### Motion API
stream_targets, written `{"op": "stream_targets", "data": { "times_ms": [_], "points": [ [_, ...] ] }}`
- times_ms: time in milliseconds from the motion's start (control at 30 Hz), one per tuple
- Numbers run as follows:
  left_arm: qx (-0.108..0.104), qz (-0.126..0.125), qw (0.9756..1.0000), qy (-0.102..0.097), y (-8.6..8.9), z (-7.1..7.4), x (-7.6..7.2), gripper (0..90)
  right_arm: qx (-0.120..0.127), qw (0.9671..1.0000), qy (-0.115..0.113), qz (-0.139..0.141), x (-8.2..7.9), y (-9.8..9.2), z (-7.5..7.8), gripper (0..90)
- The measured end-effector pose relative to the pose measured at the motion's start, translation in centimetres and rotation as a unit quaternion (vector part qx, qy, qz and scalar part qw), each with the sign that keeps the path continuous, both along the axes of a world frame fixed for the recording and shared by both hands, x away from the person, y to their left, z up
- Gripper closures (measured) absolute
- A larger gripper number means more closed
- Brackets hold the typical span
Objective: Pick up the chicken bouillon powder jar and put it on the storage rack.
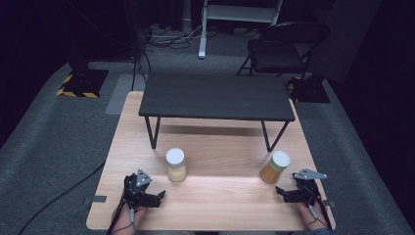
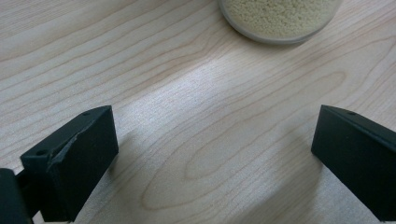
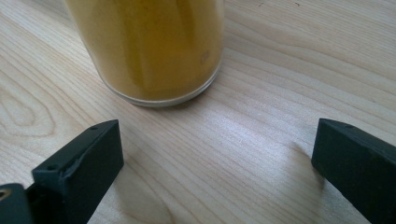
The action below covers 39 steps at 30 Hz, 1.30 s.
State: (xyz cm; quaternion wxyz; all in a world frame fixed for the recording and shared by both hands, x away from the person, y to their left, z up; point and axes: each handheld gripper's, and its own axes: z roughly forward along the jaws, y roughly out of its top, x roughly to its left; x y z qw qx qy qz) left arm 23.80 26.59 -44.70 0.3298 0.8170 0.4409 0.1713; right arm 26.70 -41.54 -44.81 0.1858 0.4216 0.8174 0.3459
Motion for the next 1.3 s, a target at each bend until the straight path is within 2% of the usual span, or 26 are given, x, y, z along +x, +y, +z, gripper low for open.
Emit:
{"op": "stream_targets", "data": {
  "times_ms": [133, 200, 267, 300, 367, 400, 433, 633, 733, 767, 800, 833, 867, 900, 933, 967, 1000, 1033, 1067, 1100, 1133, 1167, 1200, 1233, 1300],
  "points": [
    [0.001, 0.003, 1.0, 0.001, -0.1, 0.0, 0.0, 0.5, 0.0, 1.0, 0.0, 0.0, 0.0, 0.0, 0.0, 2.0],
    [0.001, 0.014, 0.9999, 0.002, -0.7, 0.1, -0.3, 0.6, 0.0, 1.0, 0.0, 0.0, 0.0, 0.0, 0.0, 2.0],
    [0.0, 0.013, 0.9999, 0.003, -0.8, 0.2, -0.2, 3.4, 0.0, 1.0, 0.0, 0.0, 0.0, 0.0, 0.0, 2.0],
    [-0.012, 0.008, 0.9999, 0.002, -0.4, 0.2, -0.2, 6.1, 0.0, 1.0, 0.0, 0.0, 0.0, 0.0, 0.0, 2.0],
    [-0.025, 0.016, 0.9995, -0.007, -0.2, 0.2, -0.5, 5.6, 0.0, 1.0, 0.0, 0.0, 0.0, 0.0, 0.0, 2.0],
    [-0.025, 0.016, 0.9995, -0.007, -0.2, 0.2, -0.5, 5.6, 0.0, 1.0, 0.0, 0.0, 0.0, 0.0, 0.0, 2.0],
    [-0.031, 0.017, 0.9992, -0.018, 0.0, 0.3, -0.8, 5.8, 0.0, 1.0, 0.0, 0.0, 0.0, 0.0, 0.0, 2.0],
    [-0.032, 0.018, 0.9988, -0.032, -0.1, 0.7, -1.4, 6.7, 0.0, 1.0, 0.0, 0.0, -0.1, 0.0, 0.0, 2.0],
    [-0.037, 0.011, 0.998, -0.051, 0.0, 0.9, -2.0, 6.0, 0.0, 1.0, 0.0, -0.001, -0.1, 0.0, 0.0, 2.0],
    [-0.046, 0.013, 0.9967, -0.066, 0.1, 0.9, -2.5, 6.0, 0.0, 1.0, 0.0, -0.001, -0.1, 0.0, 0.0, 2.0],
    [-0.046, 0.013, 0.9967, -0.066, 0.1, 0.9, -2.5, 6.0, 0.0, 1.0, 0.0, -0.001, -0.1, 0.0, 0.0, 2.0],
    [-0.051, 0.017, 0.9954, -0.08, 0.1, 0.9, -3.0, 6.0, 0.0, 1.0, 0.0, -0.001, -0.1, 0.0, 0.0, 2.0],
    [-0.051, 0.017, 0.9954, -0.08, 0.1, 0.9, -3.0, 6.0, 0.0, 1.0, 0.0, -0.001, -0.1, 0.0, 0.0, 2.0],
    [-0.055, 0.021, 0.9946, -0.085, 0.2, 0.9, -3.2, 6.0, 0.0, 1.0, 0.0, -0.001, -0.1, 0.0, 0.0, 2.0],
    [-0.067, 0.024, 0.9927, -0.098, 0.5, 0.8, -3.6, 6.0, 0.0, 1.0, 0.0, -0.001, -0.1, 0.0, 0.0, 2.0],
    [-0.067, 0.024, 0.9927, -0.098, 0.5, 0.8, -3.6, 6.0, 0.0, 1.0, 0.0, -0.001, -0.1, 0.0, 0.0, 2.0],
    [-0.076, 0.027, 0.9904, -0.113, 0.8, 0.7, -4.1, 6.0, 0.0, 1.0, 0.0, -0.001, -0.1, 0.0, 0.0, 2.0],
    [-0.08, 0.028, 0.9892, -0.119, 0.8, 0.6, -4.3, 6.0, 0.0, 1.0, 0.0, -0.001, -0.1, 0.0, 0.0, 2.0],
    [-0.08, 0.028, 0.9892, -0.119, 0.8, 0.6, -4.3, 6.0, 0.0, 1.0, 0.0, -0.001, -0.1, 0.0, 0.0, 2.0],
    [-0.084, 0.028, 0.9881, -0.126, 1.0, 0.6, -4.4, 6.1, 0.0, 1.0, 0.0, -0.001, -0.1, 0.0, 0.0, 2.0],
    [-0.091, 0.029, 0.9855, -0.14, 1.0, 0.5, -4.8, 6.1, 0.0, 1.0, 0.0, -0.001, -0.1, 0.0, 0.0, 2.0],
    [-0.091, 0.029, 0.9855, -0.14, 1.0, 0.5, -4.8, 6.2, 0.0, 1.0, 0.0, -0.001, -0.1, 0.0, 0.0, 2.0],
    [-0.094, 0.027, 0.9844, -0.147, 1.1, 0.5, -4.9, 6.2, 0.0, 1.0, 0.0, -0.001, -0.1, 0.0, 0.0, 2.0],
    [-0.101, 0.024, 0.9817, -0.16, 1.1, 0.4, -5.1, 6.2, 0.0, 1.0, 0.0, -0.001, -0.1, 0.0, 0.0, 2.0],
    [-0.102, 0.021, 0.981, -0.164, 1.1, 0.4, -5.1, 6.7, 0.0, 1.0, 0.0, -0.001, -0.1, 0.0, 0.0, 2.0]
  ]
}}
